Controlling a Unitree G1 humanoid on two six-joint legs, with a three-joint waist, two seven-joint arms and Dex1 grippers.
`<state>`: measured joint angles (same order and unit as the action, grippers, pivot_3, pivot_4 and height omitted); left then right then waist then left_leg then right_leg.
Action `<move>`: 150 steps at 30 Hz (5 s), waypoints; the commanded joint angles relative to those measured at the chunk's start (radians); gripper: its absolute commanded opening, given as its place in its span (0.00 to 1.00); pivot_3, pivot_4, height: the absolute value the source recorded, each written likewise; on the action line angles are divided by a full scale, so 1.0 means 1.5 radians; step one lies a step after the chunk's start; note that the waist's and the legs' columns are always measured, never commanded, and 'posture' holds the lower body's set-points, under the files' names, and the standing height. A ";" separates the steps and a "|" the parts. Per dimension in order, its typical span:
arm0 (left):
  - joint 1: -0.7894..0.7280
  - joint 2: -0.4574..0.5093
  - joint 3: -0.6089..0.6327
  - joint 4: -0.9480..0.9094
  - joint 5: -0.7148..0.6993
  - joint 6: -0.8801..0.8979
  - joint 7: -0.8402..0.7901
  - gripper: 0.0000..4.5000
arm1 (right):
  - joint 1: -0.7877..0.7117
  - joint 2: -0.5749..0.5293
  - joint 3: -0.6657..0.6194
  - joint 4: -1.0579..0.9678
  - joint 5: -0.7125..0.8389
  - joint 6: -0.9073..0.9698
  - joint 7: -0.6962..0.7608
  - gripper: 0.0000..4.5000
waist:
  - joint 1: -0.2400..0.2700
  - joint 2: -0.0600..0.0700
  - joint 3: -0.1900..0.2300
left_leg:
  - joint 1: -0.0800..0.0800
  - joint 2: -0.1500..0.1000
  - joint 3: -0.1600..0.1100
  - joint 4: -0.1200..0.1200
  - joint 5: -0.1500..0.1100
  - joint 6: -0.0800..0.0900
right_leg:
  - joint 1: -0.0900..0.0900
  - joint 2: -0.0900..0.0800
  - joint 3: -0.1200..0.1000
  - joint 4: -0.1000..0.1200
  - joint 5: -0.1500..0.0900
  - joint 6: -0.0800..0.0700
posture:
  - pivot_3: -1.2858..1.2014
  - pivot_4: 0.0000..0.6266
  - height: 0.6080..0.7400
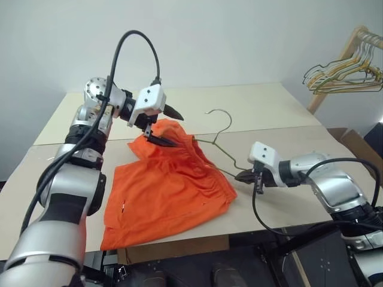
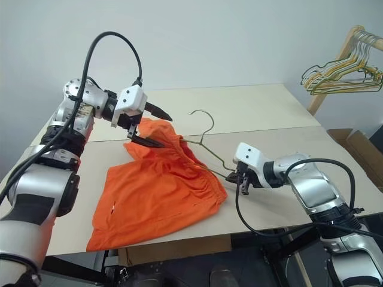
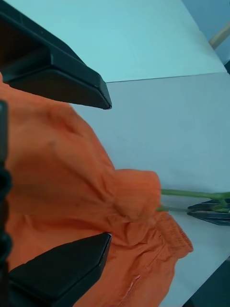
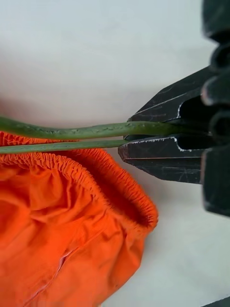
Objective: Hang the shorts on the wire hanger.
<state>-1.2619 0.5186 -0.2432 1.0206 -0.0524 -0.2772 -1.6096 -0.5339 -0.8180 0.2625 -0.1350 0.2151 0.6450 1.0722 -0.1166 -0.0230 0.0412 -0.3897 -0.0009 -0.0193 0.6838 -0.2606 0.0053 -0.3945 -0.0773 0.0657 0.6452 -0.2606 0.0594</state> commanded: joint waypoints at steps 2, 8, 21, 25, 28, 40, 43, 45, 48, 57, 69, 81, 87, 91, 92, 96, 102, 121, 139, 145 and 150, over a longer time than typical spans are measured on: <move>-0.037 0.000 -0.027 0.001 -0.023 0.001 -0.003 0.99 | -0.035 0.001 -0.006 -0.039 0.005 0.032 0.004 0.00 | -0.004 0.000 0.000 | 0.000 0.000 -0.002 0.000 0.000 0.000 | 0.000 0.000 0.000 0.000 0.000 0.000 | 0.46 0.00 1.00; -0.038 0.031 -0.125 -0.023 -0.079 0.040 -0.003 0.86 | -0.038 0.000 0.005 -0.039 -0.014 0.020 0.004 0.00 | -0.008 0.000 0.000 | 0.000 0.000 -0.002 0.000 0.000 0.000 | 0.000 0.000 0.000 0.001 0.000 0.000 | 0.46 0.00 1.00; -0.018 0.072 -0.246 -0.055 -0.145 0.046 -0.003 0.00 | -0.039 0.005 0.006 -0.053 -0.025 0.016 -0.002 0.00 | -0.008 0.000 0.000 | -0.002 0.000 -0.002 0.000 0.000 0.000 | -0.002 0.000 0.000 0.001 0.000 0.000 | 0.45 0.00 1.00; -0.013 0.070 -0.259 -0.043 -0.136 0.033 -0.003 0.00 | -0.039 0.012 -0.002 -0.055 -0.023 0.009 -0.008 0.00 | -0.008 0.000 0.000 | -0.002 0.000 -0.002 0.000 0.000 0.000 | -0.003 0.000 0.001 0.001 0.000 0.000 | 0.45 0.00 1.00; -0.013 0.052 -0.216 -0.018 -0.099 0.007 -0.001 0.00 | -0.028 0.022 -0.015 -0.051 -0.021 -0.028 -0.015 0.00 | -0.009 0.000 0.000 | -0.003 0.000 -0.002 0.001 0.000 0.000 | -0.004 0.000 0.001 0.002 0.000 0.000 | 0.45 0.00 1.00; -0.017 0.066 -0.125 -0.019 -0.053 -0.032 -0.003 0.00 | 0.008 0.001 -0.135 -0.042 0.032 0.003 -0.051 0.54 | -0.009 0.000 0.000 | -0.007 0.000 -0.003 0.005 0.000 0.001 | -0.006 0.000 0.000 0.003 0.000 0.000 | 0.45 0.00 1.00; -0.018 0.075 -0.095 -0.018 -0.047 -0.028 -0.003 0.00 | 0.048 -0.011 -0.203 -0.068 0.091 0.075 -0.051 0.67 | -0.006 0.000 0.000 | -0.008 0.000 -0.003 0.006 0.000 0.001 | -0.006 0.000 0.000 0.003 0.000 0.000 | 0.45 0.00 1.00; -0.015 0.084 -0.084 -0.022 -0.045 -0.033 -0.003 0.00 | 0.094 -0.014 -0.241 -0.100 0.121 0.103 -0.055 0.67 | -0.005 0.000 0.000 | -0.008 0.000 -0.003 0.006 -0.001 0.001 | -0.006 0.000 0.000 0.003 0.000 0.000 | 0.45 0.00 1.00; -0.012 0.097 -0.073 -0.024 -0.042 -0.035 -0.003 0.00 | 0.165 -0.007 -0.277 -0.150 0.156 0.138 -0.075 0.67 | -0.006 0.000 0.000 | -0.008 0.000 -0.003 0.006 -0.001 0.001 | -0.006 0.000 0.000 0.003 0.000 0.000 | 0.45 0.00 1.00; -0.004 0.117 -0.050 -0.027 -0.033 -0.035 -0.003 0.00 | 0.225 0.215 -0.239 -0.195 0.244 0.287 -0.258 0.67 | -0.009 0.000 0.000 | -0.007 0.000 -0.003 0.007 -0.001 0.002 | -0.006 0.000 0.000 0.004 0.000 0.000 | 0.45 0.00 1.00; 0.014 0.119 -0.030 -0.042 -0.024 -0.032 -0.003 0.00 | 0.196 0.366 -0.248 -0.096 0.265 0.311 -0.381 0.67 | -0.009 0.000 0.000 | -0.008 0.000 -0.003 0.007 -0.001 0.002 | -0.006 0.000 0.000 0.008 0.000 0.001 | 0.46 0.00 1.00; 0.025 0.128 -0.026 -0.059 -0.032 -0.022 -0.003 0.00 | 0.178 0.373 -0.262 -0.042 0.285 0.304 -0.386 0.01 | -0.011 0.000 0.000 | -0.008 0.000 -0.004 0.007 -0.001 0.002 | -0.007 0.000 0.000 0.009 0.000 0.001 | 0.47 0.00 1.00; 0.050 0.172 -0.065 -0.112 -0.108 -0.026 -0.003 0.00 | 0.161 0.341 -0.307 -0.013 0.299 0.314 -0.379 0.01 | -0.015 0.000 0.000 | -0.008 0.000 -0.004 0.007 -0.001 0.002 | -0.007 0.000 0.000 0.009 0.000 0.001 | 0.47 0.00 1.00; 0.066 0.208 -0.101 -0.159 -0.180 -0.004 -0.003 0.00 | 0.141 0.282 -0.323 0.015 0.316 0.320 -0.338 0.01 | -0.018 0.000 0.000 | -0.008 0.000 -0.004 0.007 -0.001 0.002 | -0.006 0.000 0.000 0.009 0.000 0.001 | 0.46 0.00 1.00; 0.071 0.220 -0.113 -0.171 -0.198 -0.003 -0.003 0.00 | 0.136 0.266 -0.325 0.023 0.320 0.318 -0.325 0.01 | -0.019 0.000 0.000 | -0.008 0.000 -0.004 0.007 -0.001 0.002 | -0.006 0.000 0.000 0.009 0.000 0.001 | 0.46 0.00 1.00; 0.079 0.247 -0.139 -0.196 -0.233 0.002 -0.003 0.00 | 0.128 0.205 -0.311 0.028 0.324 0.304 -0.270 0.01 | -0.023 0.000 0.000 | -0.008 0.000 -0.004 0.007 -0.001 0.002 | -0.006 0.000 0.000 0.009 0.000 0.001 | 0.46 0.00 1.00; 0.082 0.259 -0.159 -0.195 -0.245 -0.009 -0.003 0.00 | 0.123 0.160 -0.286 0.057 0.300 0.284 -0.234 0.01 | -0.023 0.000 0.000 | -0.007 0.000 -0.004 0.007 -0.001 0.002 | -0.006 0.000 0.000 0.009 0.000 0.001 | 0.47 0.00 1.00; 0.062 0.204 -0.126 -0.062 -0.048 -0.123 0.001 0.00 | 0.109 -0.014 -0.253 0.049 0.271 0.236 -0.117 0.01 | -0.022 0.000 0.000 | -0.008 0.000 -0.004 0.007 -0.001 0.002 | -0.006 0.000 0.000 0.008 0.000 0.001 | 0.46 0.00 1.00; 0.078 0.117 -0.049 -0.052 0.027 -0.154 0.072 0.00 | -0.038 -0.065 -0.150 -0.113 0.163 0.062 -0.070 0.01 | -0.025 0.000 0.000 | -0.008 0.000 -0.004 0.007 -0.001 0.002 | -0.007 0.000 0.000 0.008 0.000 0.001 | 0.45 0.00 1.00; 0.071 0.095 -0.030 -0.052 0.038 -0.151 0.094 0.00 | -0.061 -0.075 -0.072 -0.155 0.077 -0.002 -0.052 0.01 | -0.023 0.000 0.000 | -0.010 0.000 -0.004 0.008 -0.001 0.003 | -0.007 -0.001 -0.001 0.008 0.000 0.002 | 0.45 0.00 1.00; 0.073 0.091 -0.015 -0.052 0.032 -0.151 0.092 0.00 | -0.068 -0.060 -0.048 -0.149 0.040 -0.022 -0.055 0.01 | -0.025 0.000 0.000 | -0.010 0.000 -0.004 0.008 -0.001 0.003 | -0.007 -0.001 -0.001 0.008 0.000 0.002 | 0.45 0.00 1.00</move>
<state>-1.1264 0.6540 -0.3029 0.9552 0.0109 -0.4989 -1.4776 -0.6058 -0.9132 0.2063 -0.3438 0.2869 0.6385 0.9964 -0.1536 -0.0230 0.0411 -0.4040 -0.0014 -0.0249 0.6962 -0.2626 0.0091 -0.4054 -0.0784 0.0648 0.6570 -0.2612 0.0618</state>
